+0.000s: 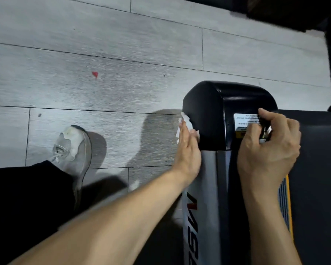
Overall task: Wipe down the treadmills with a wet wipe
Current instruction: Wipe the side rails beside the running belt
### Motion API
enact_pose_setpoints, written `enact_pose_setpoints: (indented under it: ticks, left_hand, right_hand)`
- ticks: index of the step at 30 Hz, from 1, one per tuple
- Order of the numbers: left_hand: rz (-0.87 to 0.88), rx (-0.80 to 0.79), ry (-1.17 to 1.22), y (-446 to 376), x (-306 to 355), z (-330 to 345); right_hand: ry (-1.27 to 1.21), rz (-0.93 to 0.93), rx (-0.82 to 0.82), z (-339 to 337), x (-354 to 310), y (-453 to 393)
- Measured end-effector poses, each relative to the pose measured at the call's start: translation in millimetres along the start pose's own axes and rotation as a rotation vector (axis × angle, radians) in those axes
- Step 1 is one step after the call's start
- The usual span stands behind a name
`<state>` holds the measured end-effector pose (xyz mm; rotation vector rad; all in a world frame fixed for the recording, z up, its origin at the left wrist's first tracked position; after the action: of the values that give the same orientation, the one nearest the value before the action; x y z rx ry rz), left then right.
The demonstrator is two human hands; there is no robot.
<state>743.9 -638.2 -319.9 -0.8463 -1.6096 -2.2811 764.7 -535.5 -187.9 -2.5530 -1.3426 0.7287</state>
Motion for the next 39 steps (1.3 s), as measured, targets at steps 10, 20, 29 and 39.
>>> enact_pose_setpoints:
  ticks: [10,20,29,39]
  left_hand:
    - [0.466,0.042,-0.15,31,36,18]
    - [-0.041,0.03,0.025,-13,25,-10]
    - [0.546,0.064,-0.238,17,86,22]
    - [0.042,0.033,-0.08,-51,87,-6]
  right_hand:
    - [-0.029,-0.003,0.021,-1,0,1]
    - [-0.039,0.014,0.009,-1,3,-1]
    - [-0.038,-0.019,0.011,1,3,-4]
    - [-0.002,-0.026,-0.027,1,2,-4]
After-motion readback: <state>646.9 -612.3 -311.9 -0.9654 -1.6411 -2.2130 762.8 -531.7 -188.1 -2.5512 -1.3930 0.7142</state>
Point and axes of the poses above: each hand's wrist, its own y-axis away from the middle knuckle, its own z-axis out of the palm, x = y × z, the point moved 4 cm from there along -y, towards the middle knuckle, and after that the axes turned 13 degrees about -z, right-handed, at the moved point
